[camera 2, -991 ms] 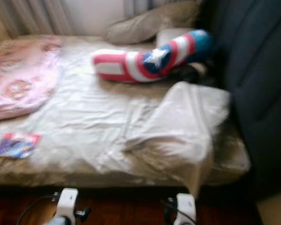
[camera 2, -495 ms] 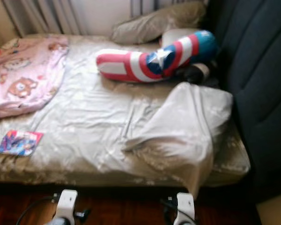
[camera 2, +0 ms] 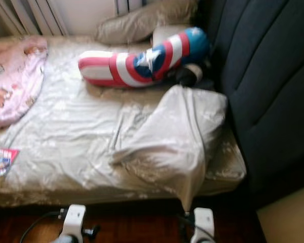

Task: Clean up the room

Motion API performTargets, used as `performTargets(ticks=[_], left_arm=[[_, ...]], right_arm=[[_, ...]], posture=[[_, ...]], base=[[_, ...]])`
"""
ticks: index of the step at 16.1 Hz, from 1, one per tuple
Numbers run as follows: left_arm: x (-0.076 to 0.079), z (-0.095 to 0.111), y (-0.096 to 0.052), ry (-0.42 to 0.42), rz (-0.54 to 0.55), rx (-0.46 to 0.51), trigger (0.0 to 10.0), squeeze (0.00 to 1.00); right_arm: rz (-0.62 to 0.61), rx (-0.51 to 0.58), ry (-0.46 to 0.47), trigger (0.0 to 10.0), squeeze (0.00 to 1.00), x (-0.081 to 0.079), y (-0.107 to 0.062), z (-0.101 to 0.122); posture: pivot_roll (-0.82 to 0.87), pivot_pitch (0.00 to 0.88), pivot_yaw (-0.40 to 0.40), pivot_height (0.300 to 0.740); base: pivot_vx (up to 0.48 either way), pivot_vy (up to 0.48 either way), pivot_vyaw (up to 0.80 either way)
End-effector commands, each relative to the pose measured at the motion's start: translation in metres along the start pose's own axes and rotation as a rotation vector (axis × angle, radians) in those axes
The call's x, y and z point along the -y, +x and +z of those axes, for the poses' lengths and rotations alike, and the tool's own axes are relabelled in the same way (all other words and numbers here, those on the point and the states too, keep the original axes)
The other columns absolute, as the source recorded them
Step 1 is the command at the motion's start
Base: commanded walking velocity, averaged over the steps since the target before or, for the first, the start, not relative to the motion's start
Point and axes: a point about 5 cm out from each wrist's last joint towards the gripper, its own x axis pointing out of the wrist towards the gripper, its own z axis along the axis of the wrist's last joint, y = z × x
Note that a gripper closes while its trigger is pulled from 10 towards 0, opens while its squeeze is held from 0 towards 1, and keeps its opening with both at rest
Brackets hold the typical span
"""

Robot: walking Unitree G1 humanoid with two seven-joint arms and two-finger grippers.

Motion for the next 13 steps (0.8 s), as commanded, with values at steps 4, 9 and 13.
performTargets(ticks=[4, 9, 13], left_arm=[[-0.0036, -0.0093, -0.0024, 0.002, 0.009, -0.038, 10.0, 0.0], [-0.0038, -0.0097, -0.0024, 0.005, 0.015, -0.042, 10.0, 0.0], [-0.004, -0.0095, -0.0024, 0.005, 0.014, -0.04, 10.0, 0.0]], right_arm=[[0.007, -0.015, 0.015, 10.0, 0.0, -0.004, -0.0016, -0.0073], [-0.002, -0.026, 0.029, 10.0, 0.0, -0.0029, -0.0018, -0.0085], [-0.004, -0.02, 0.017, 10.0, 0.0, -0.002, -0.0018, -0.0078]], posture=[[0.02, 0.098, -0.033, 0.74], [0.02, 0.097, -0.034, 0.74], [0.02, 0.097, -0.034, 0.74]], base=[[0.0, 0.0, 0.0], [0.319, 0.0, -0.16], [0.354, 0.0, -0.39]])
